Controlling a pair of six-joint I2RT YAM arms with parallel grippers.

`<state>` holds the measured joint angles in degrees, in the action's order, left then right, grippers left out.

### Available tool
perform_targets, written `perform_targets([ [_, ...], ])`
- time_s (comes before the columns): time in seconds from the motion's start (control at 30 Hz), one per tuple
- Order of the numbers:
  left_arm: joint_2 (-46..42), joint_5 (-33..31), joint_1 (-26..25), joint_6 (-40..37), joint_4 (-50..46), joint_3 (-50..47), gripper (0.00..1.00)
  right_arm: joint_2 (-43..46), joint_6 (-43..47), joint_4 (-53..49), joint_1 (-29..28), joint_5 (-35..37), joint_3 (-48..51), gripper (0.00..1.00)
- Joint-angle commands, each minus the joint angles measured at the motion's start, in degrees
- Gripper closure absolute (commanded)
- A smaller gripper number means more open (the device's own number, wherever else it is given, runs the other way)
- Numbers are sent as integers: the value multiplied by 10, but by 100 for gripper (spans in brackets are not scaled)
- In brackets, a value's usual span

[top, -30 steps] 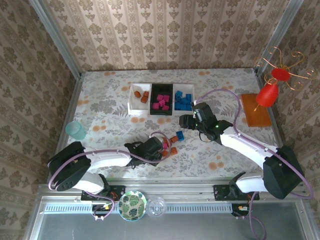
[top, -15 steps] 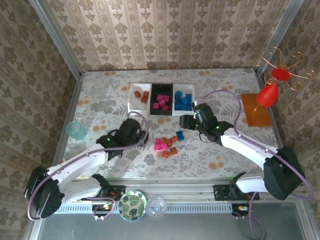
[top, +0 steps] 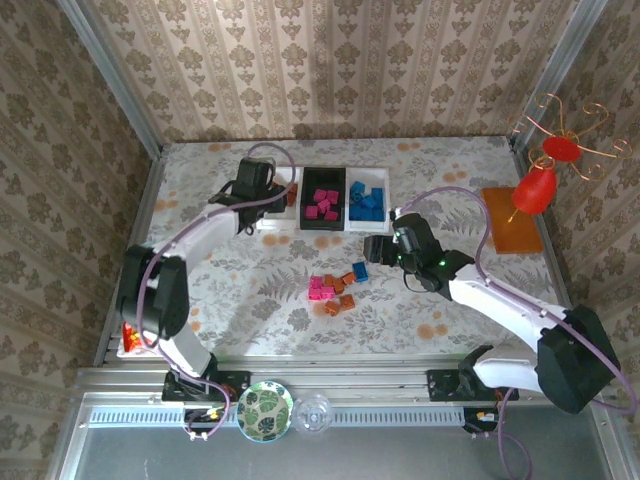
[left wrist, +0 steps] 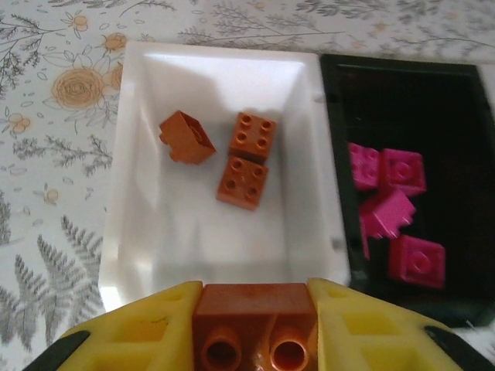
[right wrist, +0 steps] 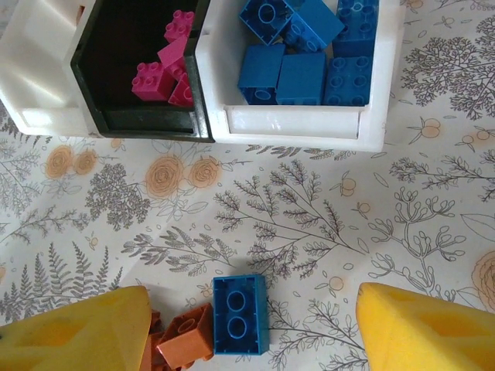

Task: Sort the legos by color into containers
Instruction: Place the lego in the container.

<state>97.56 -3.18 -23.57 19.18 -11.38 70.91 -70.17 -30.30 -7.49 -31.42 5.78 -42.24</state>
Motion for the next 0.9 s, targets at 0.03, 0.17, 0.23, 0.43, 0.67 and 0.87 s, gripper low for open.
perform_targets([
  [0.03,66,1,15,-22,-27,74,65,29,-12,-16,-3,7,19,28],
  [0.17,90,17,15,-10,-28,96,49,36,-10,-25,-4,-6,22,27],
  [0.23,67,26,3,-2,-6,78,38,31,-8,-25,-6,-19,23,27],
  [0.43,-47,20,-59,2,25,20,21,15,-5,-19,-24,-43,30,27],
  [0.67,-234,47,-128,38,104,-153,0,-31,5,-25,-98,-58,31,27],
  [0.87,-357,95,-139,84,103,-281,0,-82,3,-26,-175,-53,32,27],
])
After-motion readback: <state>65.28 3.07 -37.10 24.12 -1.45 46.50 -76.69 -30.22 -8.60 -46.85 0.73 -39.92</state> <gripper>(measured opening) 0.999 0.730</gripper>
